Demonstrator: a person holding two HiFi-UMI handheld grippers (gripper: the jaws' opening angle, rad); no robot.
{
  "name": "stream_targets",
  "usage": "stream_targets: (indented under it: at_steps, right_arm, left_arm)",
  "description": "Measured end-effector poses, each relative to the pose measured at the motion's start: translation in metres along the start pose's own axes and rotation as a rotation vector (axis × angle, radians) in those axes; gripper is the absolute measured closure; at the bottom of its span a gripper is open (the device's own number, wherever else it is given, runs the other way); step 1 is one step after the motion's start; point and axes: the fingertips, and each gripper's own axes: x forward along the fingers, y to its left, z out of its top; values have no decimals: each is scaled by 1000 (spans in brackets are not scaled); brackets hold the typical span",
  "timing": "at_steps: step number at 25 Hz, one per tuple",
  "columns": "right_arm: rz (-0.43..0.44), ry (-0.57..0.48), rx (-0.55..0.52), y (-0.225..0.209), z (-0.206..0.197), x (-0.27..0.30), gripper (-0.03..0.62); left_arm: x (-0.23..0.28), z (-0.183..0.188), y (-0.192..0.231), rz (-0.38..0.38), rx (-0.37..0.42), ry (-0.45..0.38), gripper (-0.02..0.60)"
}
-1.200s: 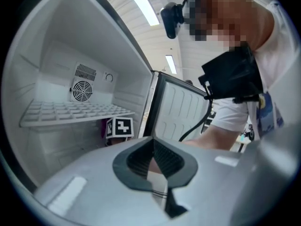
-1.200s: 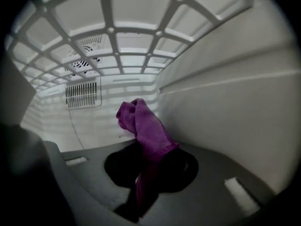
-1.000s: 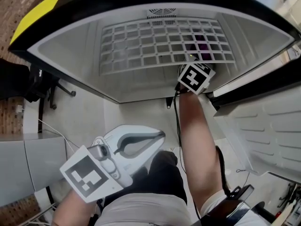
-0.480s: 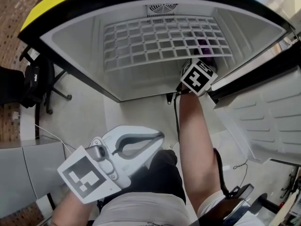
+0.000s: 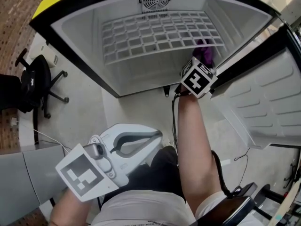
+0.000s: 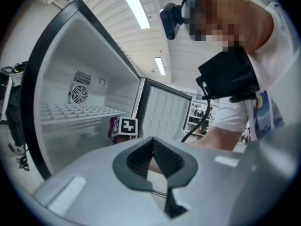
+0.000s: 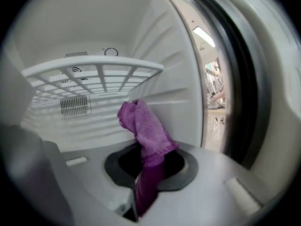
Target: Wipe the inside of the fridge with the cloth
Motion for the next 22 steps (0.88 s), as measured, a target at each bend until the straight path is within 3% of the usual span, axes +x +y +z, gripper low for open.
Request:
stream_targets:
  at_steps: [14,18,22]
  right_arm:
    - [-67,-6,40,-38,-2,-44,539]
    - [0,-17,10,-30,2,-59,539]
    - [171,-27,-81,-2,0,-93,539]
  left_arm:
    - [-11,-2,-26,-64,17,13,577]
    - [-13,-2,-29,-64,24,8,575]
    - [-16,-1,-33,-62,38,-6,577]
